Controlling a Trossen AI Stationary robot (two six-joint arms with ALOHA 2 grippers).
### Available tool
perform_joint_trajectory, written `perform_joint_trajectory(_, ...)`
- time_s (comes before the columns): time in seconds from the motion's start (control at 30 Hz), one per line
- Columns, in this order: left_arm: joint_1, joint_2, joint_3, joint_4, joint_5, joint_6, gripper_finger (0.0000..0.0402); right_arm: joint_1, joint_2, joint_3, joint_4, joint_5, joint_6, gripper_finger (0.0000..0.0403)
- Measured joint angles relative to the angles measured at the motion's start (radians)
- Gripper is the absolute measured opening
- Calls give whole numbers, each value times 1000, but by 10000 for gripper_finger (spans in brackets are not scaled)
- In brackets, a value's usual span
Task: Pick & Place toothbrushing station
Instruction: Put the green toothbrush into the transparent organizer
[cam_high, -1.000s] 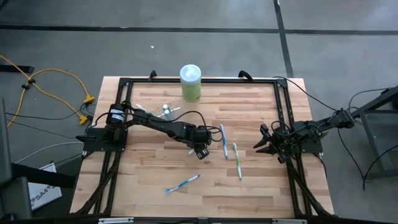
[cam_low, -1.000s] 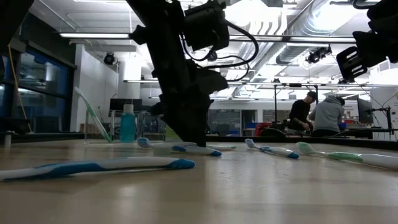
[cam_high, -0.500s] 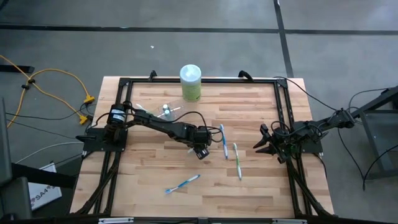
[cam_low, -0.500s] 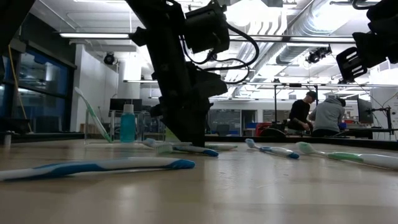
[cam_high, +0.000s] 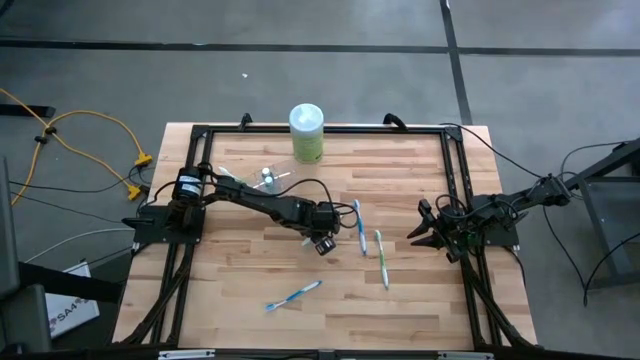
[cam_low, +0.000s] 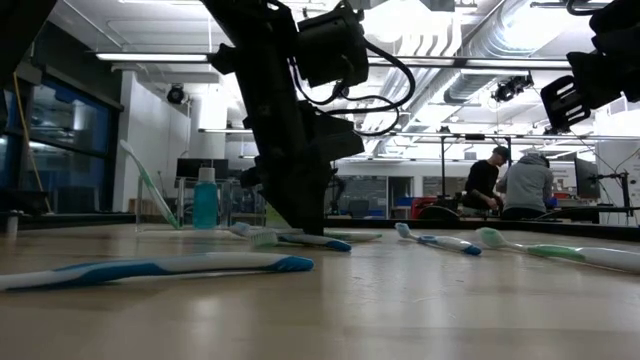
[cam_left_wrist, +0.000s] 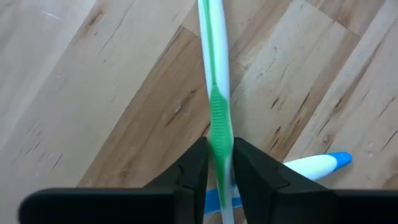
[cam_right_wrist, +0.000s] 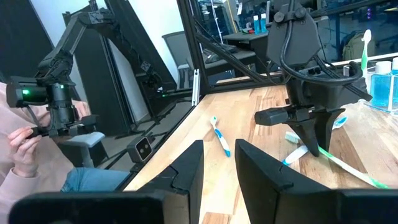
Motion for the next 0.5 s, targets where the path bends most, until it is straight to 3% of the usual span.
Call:
perform_joint_trajectory(0.17,0,0,0,1,-4,0,37,0,0,0,0,0,0,83)
perform_joint_trajectory(0.5,0,1,0,4,-3,-3,32,0,0,0,0,0,0,83)
